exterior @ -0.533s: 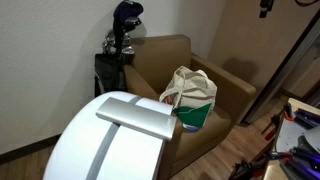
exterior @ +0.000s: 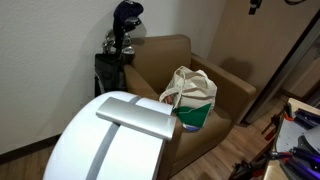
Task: Take the black object out of the white and green bag and put it on the sofa
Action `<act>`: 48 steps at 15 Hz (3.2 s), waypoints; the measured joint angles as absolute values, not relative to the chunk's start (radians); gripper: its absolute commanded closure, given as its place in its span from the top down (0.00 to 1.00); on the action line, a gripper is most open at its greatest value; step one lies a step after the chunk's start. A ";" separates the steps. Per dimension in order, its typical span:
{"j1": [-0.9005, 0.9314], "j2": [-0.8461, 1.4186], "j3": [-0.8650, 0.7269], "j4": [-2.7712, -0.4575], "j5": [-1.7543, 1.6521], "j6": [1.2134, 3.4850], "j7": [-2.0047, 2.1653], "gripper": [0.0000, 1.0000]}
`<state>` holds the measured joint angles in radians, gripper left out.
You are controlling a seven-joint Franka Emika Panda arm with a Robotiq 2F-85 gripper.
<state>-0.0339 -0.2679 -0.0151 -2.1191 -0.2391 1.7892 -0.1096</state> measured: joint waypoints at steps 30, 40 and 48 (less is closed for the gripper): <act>-0.080 0.744 0.065 -1.844 0.230 2.405 -0.212 1.00; -0.085 0.777 0.090 -1.810 0.223 2.416 -0.230 1.00; -0.089 0.970 0.091 -1.794 0.199 2.542 -0.233 1.00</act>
